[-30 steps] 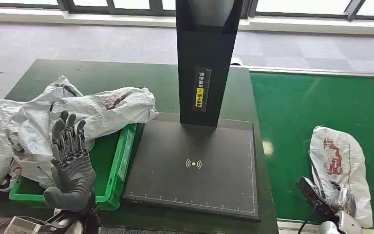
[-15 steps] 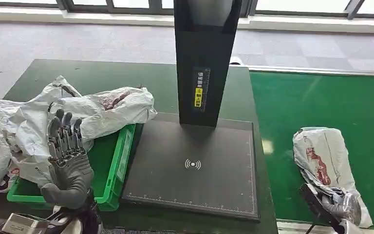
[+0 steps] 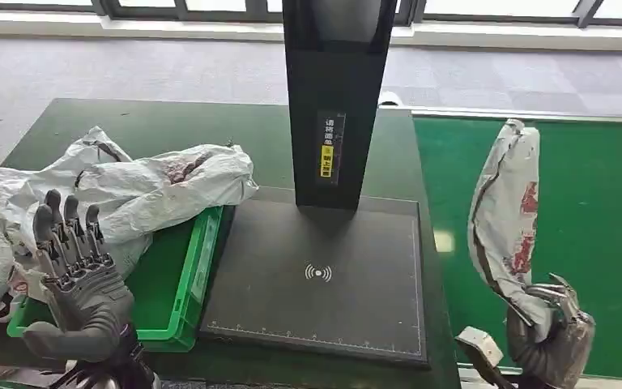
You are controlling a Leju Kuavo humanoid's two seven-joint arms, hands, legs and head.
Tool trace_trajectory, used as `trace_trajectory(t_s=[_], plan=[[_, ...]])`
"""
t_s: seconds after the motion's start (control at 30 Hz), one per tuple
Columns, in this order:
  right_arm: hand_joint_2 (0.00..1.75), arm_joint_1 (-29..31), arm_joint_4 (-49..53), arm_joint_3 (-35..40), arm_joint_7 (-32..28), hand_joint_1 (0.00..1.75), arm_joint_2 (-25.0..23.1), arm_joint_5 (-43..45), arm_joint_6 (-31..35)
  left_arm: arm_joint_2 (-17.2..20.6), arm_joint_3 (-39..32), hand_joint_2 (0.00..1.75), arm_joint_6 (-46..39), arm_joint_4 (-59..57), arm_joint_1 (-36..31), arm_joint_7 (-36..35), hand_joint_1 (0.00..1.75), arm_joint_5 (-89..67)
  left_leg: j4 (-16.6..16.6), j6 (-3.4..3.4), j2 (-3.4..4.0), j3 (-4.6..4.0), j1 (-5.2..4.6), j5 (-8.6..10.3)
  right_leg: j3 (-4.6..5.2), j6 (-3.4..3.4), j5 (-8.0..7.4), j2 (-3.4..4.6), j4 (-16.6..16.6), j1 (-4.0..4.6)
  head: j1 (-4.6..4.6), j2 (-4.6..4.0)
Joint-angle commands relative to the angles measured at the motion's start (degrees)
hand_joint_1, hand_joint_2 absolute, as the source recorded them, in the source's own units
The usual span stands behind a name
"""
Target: Moved the parcel from conveyor to table for the left to box.
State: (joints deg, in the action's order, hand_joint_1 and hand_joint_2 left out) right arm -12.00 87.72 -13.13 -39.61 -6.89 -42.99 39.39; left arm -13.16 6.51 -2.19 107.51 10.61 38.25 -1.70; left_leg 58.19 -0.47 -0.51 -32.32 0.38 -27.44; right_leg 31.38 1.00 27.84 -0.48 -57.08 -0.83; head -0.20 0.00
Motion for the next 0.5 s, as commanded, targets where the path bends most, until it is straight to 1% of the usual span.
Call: trace_trajectory(t_s=[0.03,0.07,0.13,0.17,0.2,0.3,0.33,0.4,0.43,0.5], plan=[[1.75,-2.0,9.1,18.7,-0.4,1.75,-0.8,1.7,0.6,0.0,-1.8,0.00,-0.8,-1.4,-0.9,1.8,0.00,0.2,0.0,-0.01,0.19,-0.04,0.00,0.06,0.12,-0.08,-0.10,0.19,0.0,0.01,0.00,0.00],[1.75,-1.5,7.7,21.0,-0.1,1.75,-0.9,0.9,0.1,0.0,-1.8,0.00,-0.6,-1.5,-1.0,1.8,0.00,0.3,0.0,-0.01,0.26,-0.05,0.03,0.04,0.09,-0.07,-0.12,0.24,0.0,0.04,0.00,0.00],[1.75,-0.5,4.8,23.1,3.8,1.75,-0.5,-1.2,-0.2,0.0,-1.8,0.00,0.1,-2.5,-1.4,1.8,0.00,0.5,-0.1,-0.02,0.42,0.01,0.02,0.04,0.08,-0.08,-0.16,0.40,0.0,0.03,0.00,0.00],[1.75,-0.2,4.3,23.4,4.3,1.75,-0.2,-0.8,-0.6,0.0,-1.8,0.00,0.0,-2.6,-1.5,1.8,0.00,0.4,0.0,-0.02,0.33,0.06,0.03,0.03,0.01,-0.07,-0.11,0.31,0.0,0.04,0.00,0.00],[1.75,-0.2,4.3,23.4,4.3,1.75,-0.2,-0.8,-0.6,0.0,-1.8,0.00,0.0,-2.6,-1.5,1.8,0.00,0.4,-0.1,-0.04,0.42,0.08,0.05,0.06,0.03,-0.13,-0.17,0.39,0.1,0.06,0.00,0.00],[1.75,-0.2,4.3,23.4,4.3,1.75,-0.2,-0.8,-0.6,0.0,-1.8,0.00,0.0,-2.6,-1.5,1.8,0.00,0.4,-0.1,-0.02,0.23,0.08,0.01,0.07,0.01,-0.12,-0.12,0.21,0.0,0.02,0.00,0.00],[1.75,-0.1,2.5,23.6,5.5,1.75,1.2,-0.7,-3.1,0.0,-1.8,0.00,0.4,-3.2,-1.6,1.8,0.00,0.6,-0.1,-0.02,0.28,0.07,0.01,0.13,0.04,-0.16,-0.18,0.25,0.1,0.02,0.00,0.00],[1.75,0.7,-0.1,23.3,9.1,1.75,1.8,-2.6,-6.3,0.1,-1.9,0.00,1.0,-4.0,-1.8,1.8,0.00,0.6,-0.1,0.00,0.25,0.11,0.01,0.06,-0.03,-0.10,-0.13,0.23,0.1,0.02,0.00,0.00],[1.75,2.1,-3.0,22.6,11.2,1.75,2.1,-3.3,-8.7,-0.1,-2.0,0.00,1.2,-4.3,-2.0,1.8,0.00,0.8,-0.2,0.01,0.29,0.14,0.01,0.10,-0.07,-0.11,-0.19,0.27,0.2,0.03,0.00,0.00],[1.75,3.6,-6.7,22.1,12.1,1.75,2.6,-4.1,-10.8,-0.1,-2.3,0.00,1.6,-4.8,-2.1,1.8,0.00,1.0,-0.1,0.00,0.32,0.19,0.01,0.08,-0.10,-0.10,-0.18,0.31,0.1,0.02,0.00,0.00]])
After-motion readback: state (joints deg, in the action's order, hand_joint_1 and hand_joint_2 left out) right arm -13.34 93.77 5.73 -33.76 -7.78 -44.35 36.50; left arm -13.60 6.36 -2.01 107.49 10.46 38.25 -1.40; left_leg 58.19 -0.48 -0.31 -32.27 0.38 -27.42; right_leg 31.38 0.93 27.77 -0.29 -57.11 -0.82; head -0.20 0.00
